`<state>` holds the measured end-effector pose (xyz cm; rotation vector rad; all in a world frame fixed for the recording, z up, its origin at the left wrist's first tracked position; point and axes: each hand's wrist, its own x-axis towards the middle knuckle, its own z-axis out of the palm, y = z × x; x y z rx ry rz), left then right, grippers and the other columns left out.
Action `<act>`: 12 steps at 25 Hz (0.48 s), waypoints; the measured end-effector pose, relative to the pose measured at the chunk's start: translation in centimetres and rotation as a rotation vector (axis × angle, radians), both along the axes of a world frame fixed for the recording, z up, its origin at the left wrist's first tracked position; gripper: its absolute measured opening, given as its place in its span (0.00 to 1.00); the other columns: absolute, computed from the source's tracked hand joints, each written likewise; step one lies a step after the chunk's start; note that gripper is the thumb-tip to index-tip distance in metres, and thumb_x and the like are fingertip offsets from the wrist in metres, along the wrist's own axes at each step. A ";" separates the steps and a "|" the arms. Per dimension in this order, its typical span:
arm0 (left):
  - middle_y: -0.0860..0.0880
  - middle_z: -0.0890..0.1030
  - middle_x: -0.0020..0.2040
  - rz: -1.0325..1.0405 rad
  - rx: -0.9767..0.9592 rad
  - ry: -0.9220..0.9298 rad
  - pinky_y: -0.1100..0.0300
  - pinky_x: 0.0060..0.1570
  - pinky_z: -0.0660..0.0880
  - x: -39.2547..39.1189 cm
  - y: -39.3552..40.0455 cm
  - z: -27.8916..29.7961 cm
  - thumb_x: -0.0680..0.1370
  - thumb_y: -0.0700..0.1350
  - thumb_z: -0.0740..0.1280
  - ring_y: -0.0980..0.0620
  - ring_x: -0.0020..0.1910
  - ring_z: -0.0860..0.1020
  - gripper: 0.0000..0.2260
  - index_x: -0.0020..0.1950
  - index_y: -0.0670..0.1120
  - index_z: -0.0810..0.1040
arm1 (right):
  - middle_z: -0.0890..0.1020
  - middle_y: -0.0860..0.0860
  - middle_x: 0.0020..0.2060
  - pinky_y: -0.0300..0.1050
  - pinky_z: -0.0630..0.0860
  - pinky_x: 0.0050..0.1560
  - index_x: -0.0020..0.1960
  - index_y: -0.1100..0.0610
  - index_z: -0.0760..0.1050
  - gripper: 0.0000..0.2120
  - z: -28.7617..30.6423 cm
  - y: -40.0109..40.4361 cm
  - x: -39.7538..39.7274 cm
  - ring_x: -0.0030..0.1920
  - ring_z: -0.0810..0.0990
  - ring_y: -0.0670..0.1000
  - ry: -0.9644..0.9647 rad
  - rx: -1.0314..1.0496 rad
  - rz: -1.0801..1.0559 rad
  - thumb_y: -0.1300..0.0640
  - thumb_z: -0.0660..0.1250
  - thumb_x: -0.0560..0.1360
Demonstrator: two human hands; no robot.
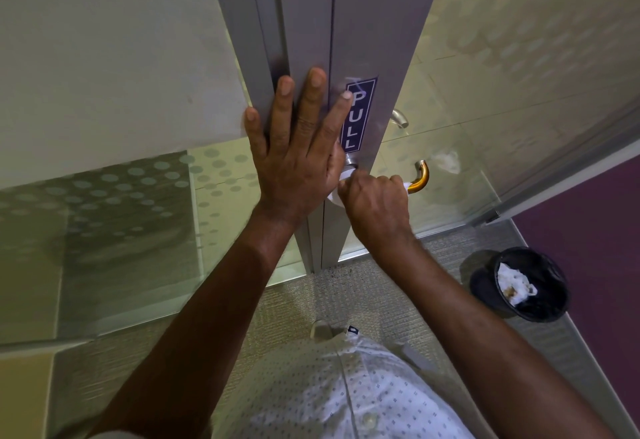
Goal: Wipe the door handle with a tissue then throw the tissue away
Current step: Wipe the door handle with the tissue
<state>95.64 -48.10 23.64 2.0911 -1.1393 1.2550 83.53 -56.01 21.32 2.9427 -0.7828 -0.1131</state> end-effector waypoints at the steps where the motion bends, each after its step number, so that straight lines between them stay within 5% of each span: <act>1: 0.51 0.35 0.85 0.001 0.001 0.004 0.42 0.81 0.31 0.0 0.1 0.0 0.86 0.55 0.61 0.48 0.85 0.34 0.21 0.79 0.53 0.67 | 0.78 0.53 0.39 0.48 0.71 0.39 0.55 0.55 0.76 0.08 0.2 -0.5 0.2 0.35 0.79 0.54 0.022 -0.007 0.044 0.60 0.71 0.77; 6: 0.51 0.34 0.85 -0.004 0.003 0.007 0.43 0.81 0.32 -0.1 0.2 0.2 0.85 0.54 0.62 0.48 0.84 0.34 0.23 0.80 0.53 0.65 | 0.74 0.52 0.37 0.48 0.66 0.39 0.55 0.56 0.75 0.06 -0.2 -0.9 -0.3 0.33 0.71 0.54 -0.073 -0.032 0.075 0.59 0.66 0.79; 9: 0.51 0.34 0.85 -0.007 0.012 0.011 0.42 0.81 0.31 0.0 0.2 0.1 0.86 0.55 0.60 0.48 0.84 0.34 0.21 0.79 0.53 0.66 | 0.80 0.56 0.44 0.55 0.71 0.51 0.57 0.59 0.74 0.11 -1.8 1.0 -0.9 0.43 0.77 0.57 -0.317 -0.001 -0.093 0.57 0.56 0.80; 12: 0.51 0.34 0.85 -0.009 0.013 0.011 0.42 0.81 0.30 0.1 0.1 -0.1 0.86 0.55 0.60 0.48 0.84 0.34 0.21 0.79 0.53 0.67 | 0.78 0.58 0.52 0.58 0.70 0.65 0.64 0.61 0.70 0.15 -3.1 2.3 -1.8 0.53 0.76 0.59 -0.364 -0.040 -0.133 0.60 0.53 0.80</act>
